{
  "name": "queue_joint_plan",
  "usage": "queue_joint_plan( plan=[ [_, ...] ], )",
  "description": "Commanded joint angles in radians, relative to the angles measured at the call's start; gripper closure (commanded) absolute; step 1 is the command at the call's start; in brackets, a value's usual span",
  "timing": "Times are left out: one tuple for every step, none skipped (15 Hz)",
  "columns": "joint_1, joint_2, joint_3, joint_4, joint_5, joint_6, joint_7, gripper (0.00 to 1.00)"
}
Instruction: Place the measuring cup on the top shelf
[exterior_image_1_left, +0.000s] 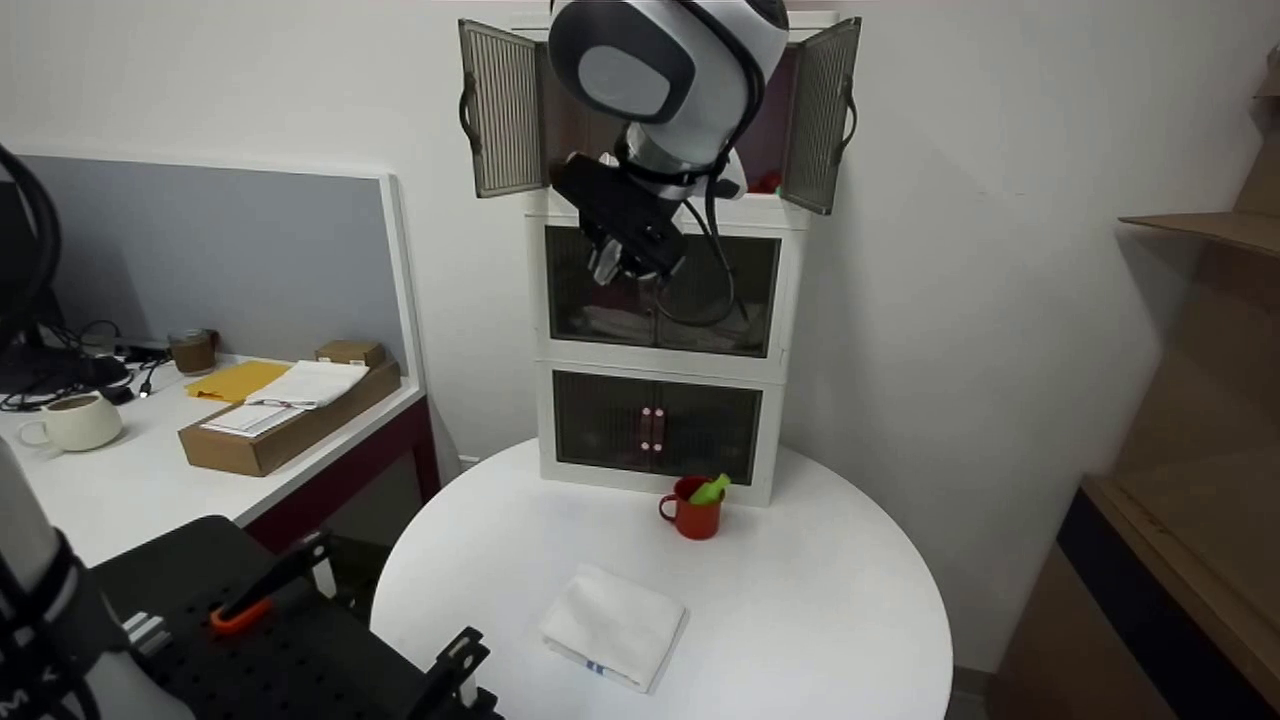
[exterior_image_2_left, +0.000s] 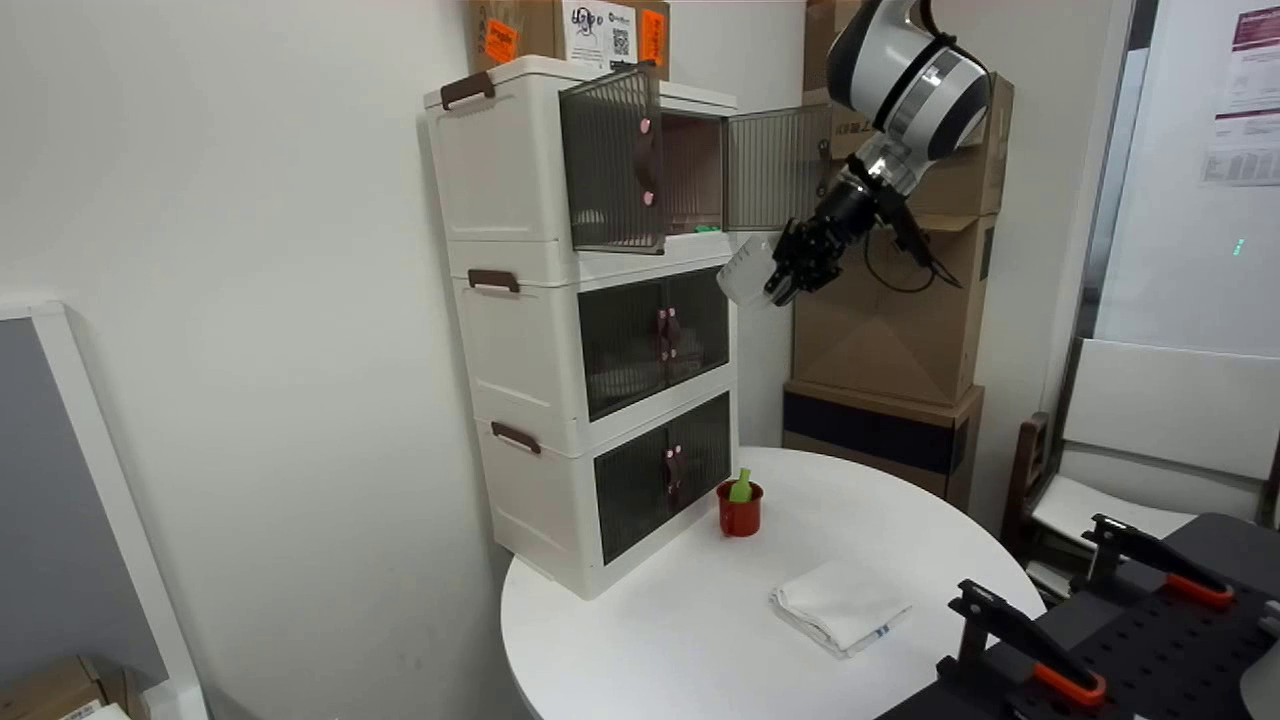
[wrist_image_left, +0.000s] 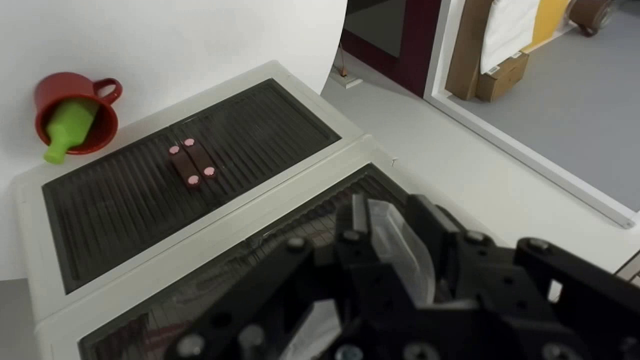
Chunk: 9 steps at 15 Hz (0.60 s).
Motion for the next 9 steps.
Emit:
queue_joint_plan(
  plan=[
    [0.055,-0.002,-0.061,0.001,0.0,-0.005,0.0,0.74],
    [0.061,0.0,-0.067,0.0,0.0,-0.005,0.001,0.74],
    [0.066,0.004,-0.07,0.0,0.0,-0.005,0.001,0.74],
    [0.068,0.007,-0.07,0.0,0.0,-0.005,0.001,0.74],
    [0.07,0.009,-0.07,0.0,0.0,-0.005,0.001,0.74],
    [0.07,0.009,-0.07,0.0,0.0,-0.005,0.001,0.74],
    [0.07,0.009,-0.07,0.0,0.0,-0.005,0.001,0.74],
    [0.07,0.009,-0.07,0.0,0.0,-0.005,0.001,0.74],
    [0.07,0.009,-0.07,0.0,0.0,-0.005,0.001,0.94]
  ],
)
